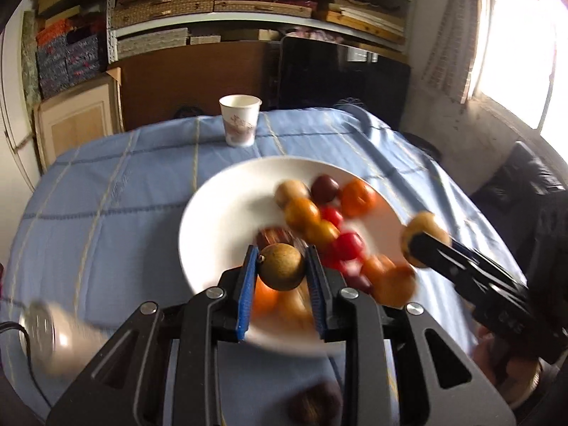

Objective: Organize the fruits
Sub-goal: 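Carry both fruits over the plate and open both grippers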

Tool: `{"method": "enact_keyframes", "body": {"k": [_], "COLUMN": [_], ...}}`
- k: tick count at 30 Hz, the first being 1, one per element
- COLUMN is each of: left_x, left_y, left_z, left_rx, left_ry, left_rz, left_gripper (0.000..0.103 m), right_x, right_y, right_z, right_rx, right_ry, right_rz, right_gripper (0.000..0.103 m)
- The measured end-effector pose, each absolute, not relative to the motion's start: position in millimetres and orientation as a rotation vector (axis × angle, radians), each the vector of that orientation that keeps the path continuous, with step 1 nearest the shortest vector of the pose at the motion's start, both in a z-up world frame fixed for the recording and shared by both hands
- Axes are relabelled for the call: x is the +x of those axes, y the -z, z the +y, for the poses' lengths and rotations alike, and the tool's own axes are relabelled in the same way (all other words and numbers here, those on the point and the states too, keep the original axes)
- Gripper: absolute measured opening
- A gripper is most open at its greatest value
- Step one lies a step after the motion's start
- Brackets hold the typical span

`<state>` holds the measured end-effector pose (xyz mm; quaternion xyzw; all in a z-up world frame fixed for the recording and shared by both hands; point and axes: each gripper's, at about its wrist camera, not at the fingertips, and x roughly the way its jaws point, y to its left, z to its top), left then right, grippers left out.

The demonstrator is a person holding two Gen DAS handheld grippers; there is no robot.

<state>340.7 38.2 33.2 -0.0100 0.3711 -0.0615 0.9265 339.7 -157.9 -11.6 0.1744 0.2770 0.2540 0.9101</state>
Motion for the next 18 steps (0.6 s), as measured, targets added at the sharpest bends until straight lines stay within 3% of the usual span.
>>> {"method": "enact_keyframes", "body": {"k": [5, 6, 7, 8, 10, 14, 18], "left_x": [384.8, 391.8, 396.0, 396.7, 390.4, 360.3, 307.7], "left_y": [-21.4, -18.3, -16.0, -15.1, -18.2, -28.1, -32.5], "left_z": [37.6, 38.2, 39.2, 41.0, 43.7, 49.1, 61.0], "left_rx": [-0.02, -0.018, -0.021, -0.026, -0.037, -0.046, -0.02], "left_ry": [0.092, 0.076, 0.057, 0.038, -0.005, -0.021, -0.074], "left_rz": [0.803, 0.81, 0.815, 0.81, 0.765, 0.733, 0.695], "left_gripper": [0.028, 0.033, 0.056, 0.071, 0.075, 0.093, 0.096], "right_x": [369.3, 373.2, 373.2, 372.8, 365.8, 336.8, 301.5], "right_y": [22.1, 23.5, 22.7, 21.2, 14.3, -4.2, -19.5], "right_z": [-158.9, -159.6, -158.8, -159.1, -161.0, -155.2, -130.4], "right_rx": [0.381, 0.39, 0.392, 0.389, 0.381, 0.373, 0.322], "right_ry": [-0.515, -0.521, -0.531, -0.536, -0.542, -0.623, -0.704], "right_rz": [0.61, 0.612, 0.613, 0.611, 0.592, 0.579, 0.593], "right_gripper": [0.047, 0.049, 0.053, 0.053, 0.053, 0.053, 0.056]}}
